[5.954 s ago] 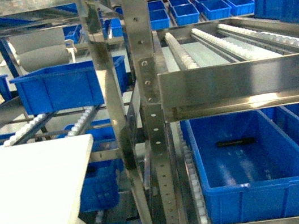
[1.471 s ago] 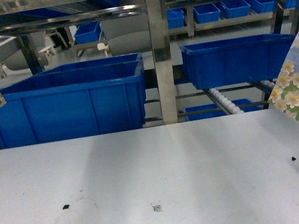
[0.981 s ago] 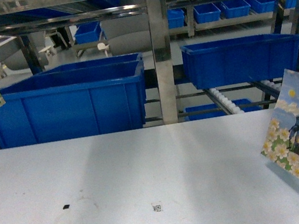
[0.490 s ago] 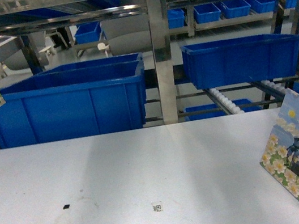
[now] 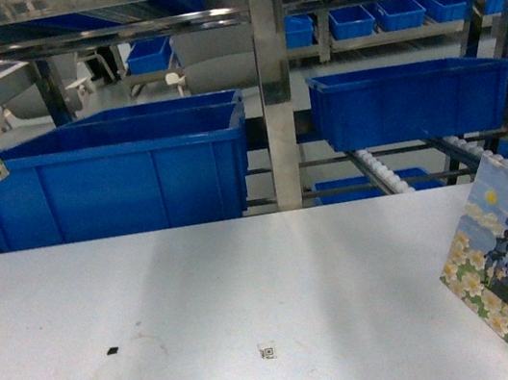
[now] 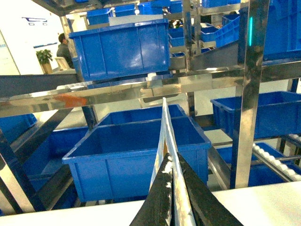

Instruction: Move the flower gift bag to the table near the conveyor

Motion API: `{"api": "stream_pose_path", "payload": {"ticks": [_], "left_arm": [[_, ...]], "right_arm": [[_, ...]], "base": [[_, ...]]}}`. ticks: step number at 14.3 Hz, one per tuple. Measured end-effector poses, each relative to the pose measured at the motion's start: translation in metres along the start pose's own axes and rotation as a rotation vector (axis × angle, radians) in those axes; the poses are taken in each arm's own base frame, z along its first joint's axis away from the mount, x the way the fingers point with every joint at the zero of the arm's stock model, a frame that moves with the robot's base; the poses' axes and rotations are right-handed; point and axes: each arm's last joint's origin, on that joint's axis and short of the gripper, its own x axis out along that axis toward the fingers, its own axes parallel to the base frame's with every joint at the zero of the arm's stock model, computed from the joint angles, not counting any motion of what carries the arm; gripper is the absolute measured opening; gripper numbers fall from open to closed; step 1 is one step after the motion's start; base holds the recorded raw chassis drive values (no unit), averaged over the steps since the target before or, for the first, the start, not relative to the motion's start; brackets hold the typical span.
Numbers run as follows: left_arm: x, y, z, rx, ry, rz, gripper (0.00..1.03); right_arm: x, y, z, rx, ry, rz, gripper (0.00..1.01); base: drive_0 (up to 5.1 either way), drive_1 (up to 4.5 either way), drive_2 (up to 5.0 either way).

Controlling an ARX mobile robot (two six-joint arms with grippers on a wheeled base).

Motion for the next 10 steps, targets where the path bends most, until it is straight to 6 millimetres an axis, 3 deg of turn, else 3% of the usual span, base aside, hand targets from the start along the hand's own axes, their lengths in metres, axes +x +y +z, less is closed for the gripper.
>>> {"api": "stream_pose_path", "payload": {"ticks": [5, 6, 10], "left_arm": [[0.0, 0.0, 0.0, 0.0, 0.0, 0.0, 0.02], [0.0, 0.0, 0.0, 0.0, 0.0, 0.0, 0.02], [0.0, 0.0, 0.0, 0.0, 0.0, 0.0, 0.02]], "right_arm": [[-0.048, -0.012, 0.017, 0.051, 0.003, -0.139, 0.98], [-0.083, -0.005, 0.016, 0.093, 0.022, -0.147, 0.98], [-0.153, 0.022, 0.015, 0.127, 0.005, -0.152, 0.98]], "base": [[0.0, 0.0, 0.0], [0.0, 0.0, 0.0], [0.0, 0.0, 0.0]]}}
